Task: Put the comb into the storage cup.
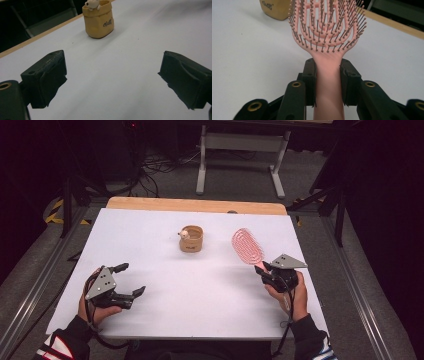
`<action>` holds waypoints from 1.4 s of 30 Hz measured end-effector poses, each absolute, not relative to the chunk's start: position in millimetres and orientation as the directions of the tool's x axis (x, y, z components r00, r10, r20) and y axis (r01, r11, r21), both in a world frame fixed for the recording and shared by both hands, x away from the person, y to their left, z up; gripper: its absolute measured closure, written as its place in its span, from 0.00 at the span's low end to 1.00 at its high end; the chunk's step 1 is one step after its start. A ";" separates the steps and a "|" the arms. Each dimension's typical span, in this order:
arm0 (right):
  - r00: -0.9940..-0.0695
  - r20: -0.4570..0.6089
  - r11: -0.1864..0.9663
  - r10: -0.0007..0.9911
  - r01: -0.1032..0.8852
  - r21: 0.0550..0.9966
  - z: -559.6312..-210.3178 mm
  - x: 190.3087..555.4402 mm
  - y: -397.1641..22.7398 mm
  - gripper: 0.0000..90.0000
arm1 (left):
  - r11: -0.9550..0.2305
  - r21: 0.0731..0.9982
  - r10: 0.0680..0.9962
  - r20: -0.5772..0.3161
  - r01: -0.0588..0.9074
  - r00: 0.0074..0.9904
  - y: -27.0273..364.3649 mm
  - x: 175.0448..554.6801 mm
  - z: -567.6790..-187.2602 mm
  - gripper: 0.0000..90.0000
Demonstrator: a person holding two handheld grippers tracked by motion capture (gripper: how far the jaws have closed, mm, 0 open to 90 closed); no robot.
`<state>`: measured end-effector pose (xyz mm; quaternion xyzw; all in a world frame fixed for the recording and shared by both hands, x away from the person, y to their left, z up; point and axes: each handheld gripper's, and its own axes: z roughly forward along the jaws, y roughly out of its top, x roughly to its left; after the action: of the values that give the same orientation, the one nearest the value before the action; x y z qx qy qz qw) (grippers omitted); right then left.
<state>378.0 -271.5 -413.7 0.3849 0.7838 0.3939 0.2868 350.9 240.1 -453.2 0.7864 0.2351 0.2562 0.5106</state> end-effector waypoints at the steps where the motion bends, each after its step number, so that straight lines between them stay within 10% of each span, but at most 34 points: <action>1: -0.536 -0.145 0.387 0.832 0.372 0.844 -413.3 377.5 -271.6 0.77 | -0.368 0.923 0.632 0.163 0.109 0.758 240.1 351.0 -453.2 0.09; 42: -0.524 -0.171 0.300 0.834 0.171 0.939 -405.4 357.6 -240.5 0.77 | -0.315 0.939 0.628 0.100 0.135 0.772 218.3 369.5 -438.1 0.13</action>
<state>357.6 -240.5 -405.4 0.3448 0.7287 0.4807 0.3450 369.5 218.3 -438.1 0.7769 0.2456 0.2320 0.5312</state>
